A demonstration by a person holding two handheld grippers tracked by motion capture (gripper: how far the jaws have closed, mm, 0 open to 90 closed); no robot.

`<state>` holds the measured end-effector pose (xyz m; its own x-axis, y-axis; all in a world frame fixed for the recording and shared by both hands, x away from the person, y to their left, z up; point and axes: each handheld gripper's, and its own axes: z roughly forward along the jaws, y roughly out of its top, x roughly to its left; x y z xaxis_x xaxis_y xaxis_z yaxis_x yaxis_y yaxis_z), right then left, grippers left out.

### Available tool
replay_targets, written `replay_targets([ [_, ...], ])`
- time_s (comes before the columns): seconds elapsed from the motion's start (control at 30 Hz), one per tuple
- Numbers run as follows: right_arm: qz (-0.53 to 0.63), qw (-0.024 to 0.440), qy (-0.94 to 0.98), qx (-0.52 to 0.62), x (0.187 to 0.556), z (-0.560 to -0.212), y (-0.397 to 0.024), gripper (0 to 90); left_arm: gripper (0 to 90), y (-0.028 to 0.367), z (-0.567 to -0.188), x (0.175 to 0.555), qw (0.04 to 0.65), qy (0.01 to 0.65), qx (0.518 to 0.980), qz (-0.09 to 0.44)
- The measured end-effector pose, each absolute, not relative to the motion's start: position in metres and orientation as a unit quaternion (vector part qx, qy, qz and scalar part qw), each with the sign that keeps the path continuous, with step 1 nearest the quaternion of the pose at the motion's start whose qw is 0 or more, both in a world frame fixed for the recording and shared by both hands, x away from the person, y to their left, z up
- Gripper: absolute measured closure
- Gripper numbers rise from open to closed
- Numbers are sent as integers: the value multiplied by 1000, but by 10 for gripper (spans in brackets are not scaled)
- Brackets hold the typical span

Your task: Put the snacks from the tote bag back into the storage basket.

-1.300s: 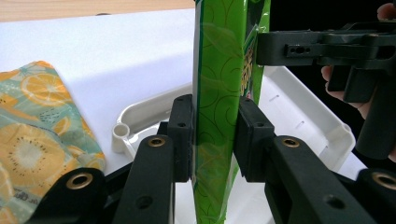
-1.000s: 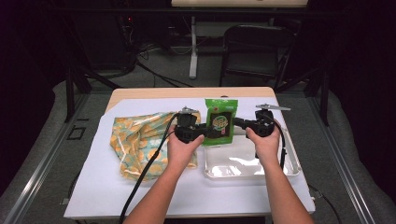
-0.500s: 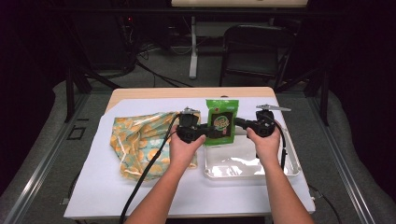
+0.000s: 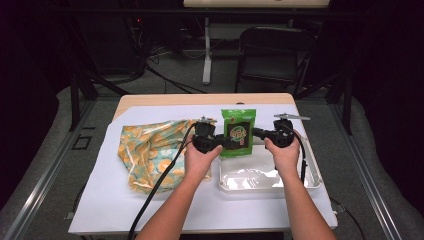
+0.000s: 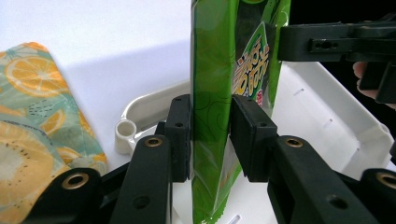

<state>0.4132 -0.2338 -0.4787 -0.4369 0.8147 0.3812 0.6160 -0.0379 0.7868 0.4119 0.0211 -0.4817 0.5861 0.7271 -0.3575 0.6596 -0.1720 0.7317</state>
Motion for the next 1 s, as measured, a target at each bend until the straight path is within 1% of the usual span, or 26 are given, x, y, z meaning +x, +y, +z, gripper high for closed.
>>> replay_targets([
  [0.5,484,113,683,536,417,-488,-239,894,679,10,-498,426,446,470,761,38],
  [1.0,466,108,688,546,423,-501,-239,897,676,5,-513,433,422,479,768,48],
])
